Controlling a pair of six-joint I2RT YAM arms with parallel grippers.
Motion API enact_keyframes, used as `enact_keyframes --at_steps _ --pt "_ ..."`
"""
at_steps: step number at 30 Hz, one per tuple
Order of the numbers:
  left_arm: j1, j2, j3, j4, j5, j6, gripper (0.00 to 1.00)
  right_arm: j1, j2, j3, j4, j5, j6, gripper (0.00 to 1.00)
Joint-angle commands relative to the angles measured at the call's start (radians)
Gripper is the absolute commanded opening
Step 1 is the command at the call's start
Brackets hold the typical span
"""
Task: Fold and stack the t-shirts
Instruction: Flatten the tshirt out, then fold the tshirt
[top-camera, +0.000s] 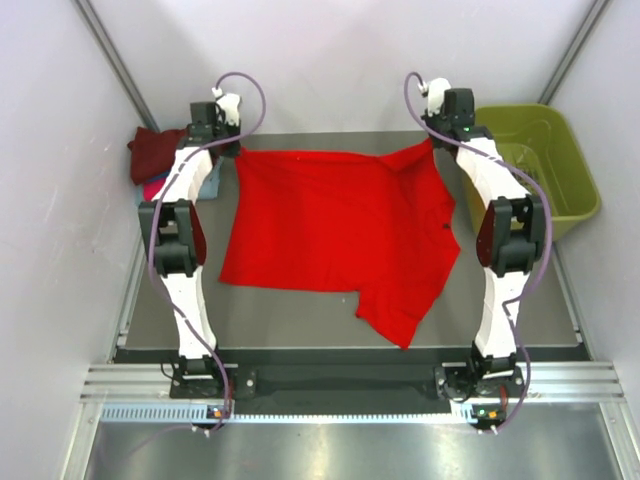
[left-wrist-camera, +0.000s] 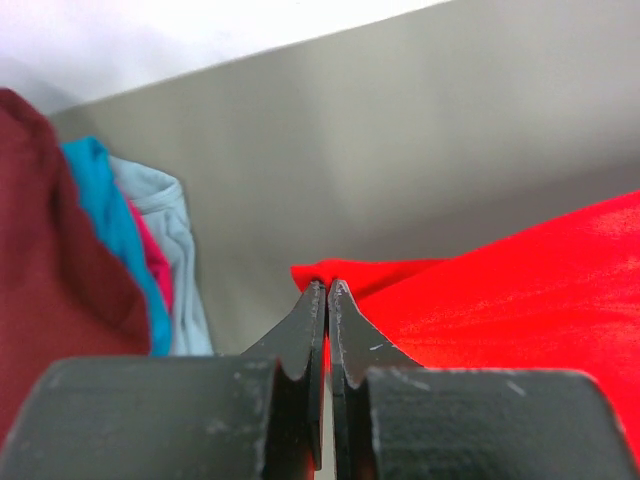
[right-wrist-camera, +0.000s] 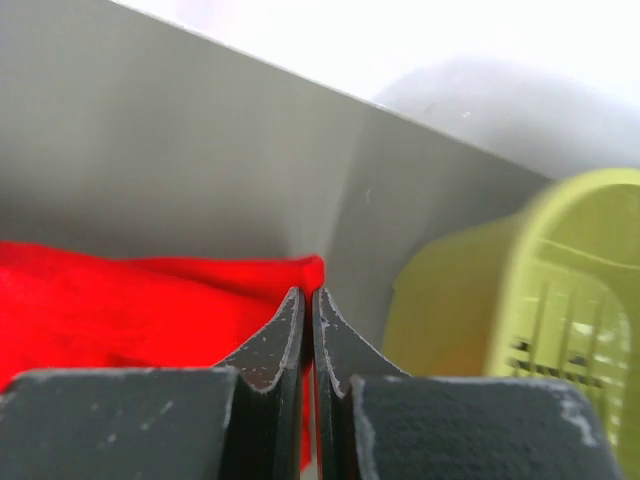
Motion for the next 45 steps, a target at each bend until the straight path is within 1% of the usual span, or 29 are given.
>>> enact_keyframes --at_steps 1,9,10,16,20,28,33,36,45 --pt "0.009 -0.122 -0.043 0.029 0.047 0.019 0.00 0.013 -0.144 -0.043 0.002 -0.023 0.009 0.00" --pt "0.011 -0.191 -0.130 -0.024 0.088 0.031 0.00 0.040 -0.286 -0.206 -0.060 -0.027 0.037 0.00" --pt "0.011 -0.206 -0.153 -0.029 0.091 0.029 0.00 0.048 -0.321 -0.247 -0.063 -0.026 0.040 0.00" --pt "0.022 -0.255 -0.257 -0.033 0.096 0.020 0.00 0.063 -0.449 -0.397 -0.075 -0.026 0.055 0.00" --pt "0.032 -0.269 -0.297 -0.040 0.098 0.008 0.00 0.063 -0.510 -0.459 -0.090 -0.027 0.057 0.00" --pt "0.037 -0.297 -0.319 -0.099 0.107 0.009 0.00 0.065 -0.599 -0.566 -0.116 -0.053 0.080 0.00" --pt "0.039 -0.294 -0.310 -0.181 0.111 0.005 0.00 0.063 -0.659 -0.626 -0.135 -0.069 0.103 0.00" --pt "0.039 -0.297 -0.328 -0.190 0.116 0.000 0.00 0.065 -0.687 -0.669 -0.138 -0.076 0.115 0.00" --pt "0.039 -0.275 -0.348 -0.234 0.134 -0.040 0.00 0.063 -0.699 -0.760 -0.101 -0.082 0.112 0.00"
